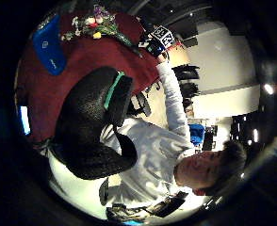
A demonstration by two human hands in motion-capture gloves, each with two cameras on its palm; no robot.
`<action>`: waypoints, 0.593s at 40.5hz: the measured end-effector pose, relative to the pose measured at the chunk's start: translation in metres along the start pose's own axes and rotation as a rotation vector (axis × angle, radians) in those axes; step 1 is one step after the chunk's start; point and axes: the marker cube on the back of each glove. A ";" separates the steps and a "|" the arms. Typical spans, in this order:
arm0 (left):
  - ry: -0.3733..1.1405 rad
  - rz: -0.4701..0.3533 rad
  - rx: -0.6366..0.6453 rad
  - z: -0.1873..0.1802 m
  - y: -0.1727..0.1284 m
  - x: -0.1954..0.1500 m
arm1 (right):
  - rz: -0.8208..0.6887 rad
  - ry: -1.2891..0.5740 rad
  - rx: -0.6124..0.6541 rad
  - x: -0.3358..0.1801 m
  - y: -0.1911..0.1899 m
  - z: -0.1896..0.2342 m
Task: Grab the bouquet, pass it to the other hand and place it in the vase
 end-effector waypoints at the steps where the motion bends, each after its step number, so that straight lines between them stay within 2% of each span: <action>1: 0.000 -0.001 0.000 0.000 0.000 0.000 | -0.039 0.006 0.082 -0.002 -0.002 -0.002; 4: -0.005 0.002 0.007 -0.002 0.001 0.000 | -0.041 0.025 0.236 -0.003 -0.015 -0.002; 7: -0.009 0.001 0.015 -0.003 0.001 -0.001 | 0.014 0.051 0.322 -0.001 -0.025 0.000; 9: -0.007 -0.001 0.015 -0.003 0.001 -0.002 | 0.030 0.057 0.299 -0.001 -0.026 0.006; 12: -0.004 -0.008 0.013 -0.002 0.000 -0.003 | 0.018 0.042 0.160 -0.006 -0.018 0.023; 14: -0.006 -0.013 0.009 -0.001 -0.001 -0.005 | 0.017 0.038 0.127 -0.009 -0.017 0.030; 19: -0.016 -0.019 0.002 -0.001 0.000 -0.006 | 0.100 0.113 0.252 -0.006 -0.027 0.033; 24: -0.038 -0.024 -0.004 -0.001 0.000 -0.006 | 0.134 0.166 0.311 -0.007 -0.031 0.035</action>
